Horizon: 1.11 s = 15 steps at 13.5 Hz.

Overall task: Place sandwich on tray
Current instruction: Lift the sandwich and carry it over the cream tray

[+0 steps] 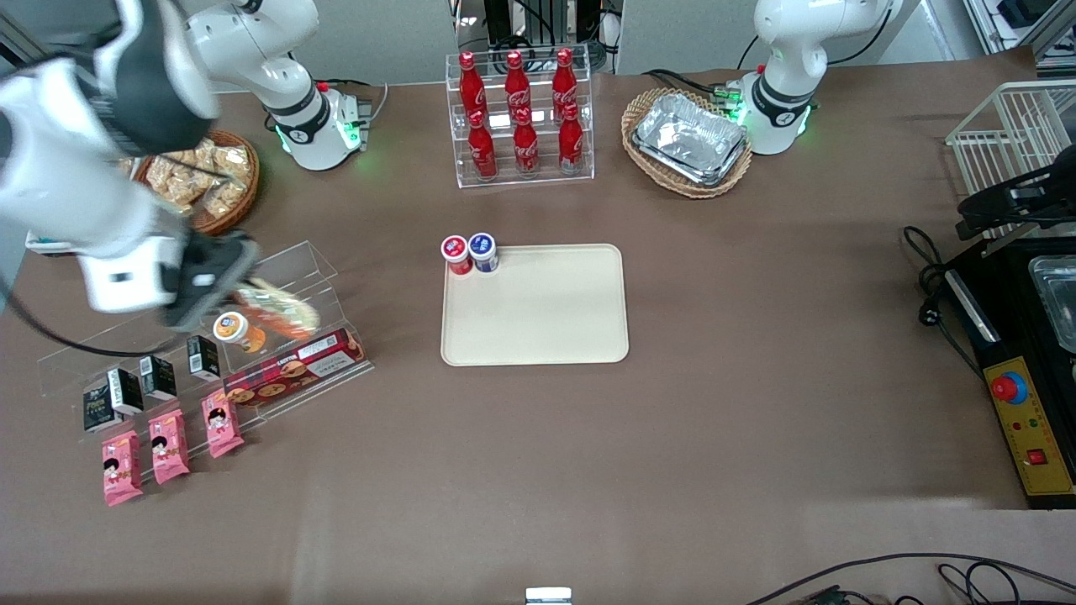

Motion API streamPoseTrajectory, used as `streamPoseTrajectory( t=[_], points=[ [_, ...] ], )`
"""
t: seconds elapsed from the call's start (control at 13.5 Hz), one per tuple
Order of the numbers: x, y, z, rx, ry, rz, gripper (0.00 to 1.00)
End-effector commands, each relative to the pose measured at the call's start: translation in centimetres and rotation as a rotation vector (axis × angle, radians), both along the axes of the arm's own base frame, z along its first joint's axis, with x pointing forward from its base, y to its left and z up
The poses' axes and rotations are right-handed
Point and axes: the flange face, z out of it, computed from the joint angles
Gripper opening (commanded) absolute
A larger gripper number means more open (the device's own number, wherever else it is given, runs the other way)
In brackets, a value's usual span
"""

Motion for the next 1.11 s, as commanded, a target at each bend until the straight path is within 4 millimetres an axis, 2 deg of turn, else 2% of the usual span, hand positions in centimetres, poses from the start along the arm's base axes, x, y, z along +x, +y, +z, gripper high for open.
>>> streamPoseTrajectory(
  t=[0.0, 0.3, 0.45, 0.59, 0.67, 1.04],
  points=[
    [1.4, 9.3, -1.1, -0.015, 0.007, 0.115, 0.29],
    [0.4, 19.7, -4.6, -0.006, 0.013, 0.184, 0.29],
    [-0.6, 24.1, -7.0, -0.028, 0.000, 0.208, 0.29],
    [-0.6, 26.7, -9.8, -0.031, -0.041, 0.251, 0.29],
    [-1.4, 29.0, -11.2, -0.027, -0.059, 0.284, 0.30],
    [-3.3, 34.0, -18.6, -0.072, -0.082, 0.399, 0.30]
  ],
)
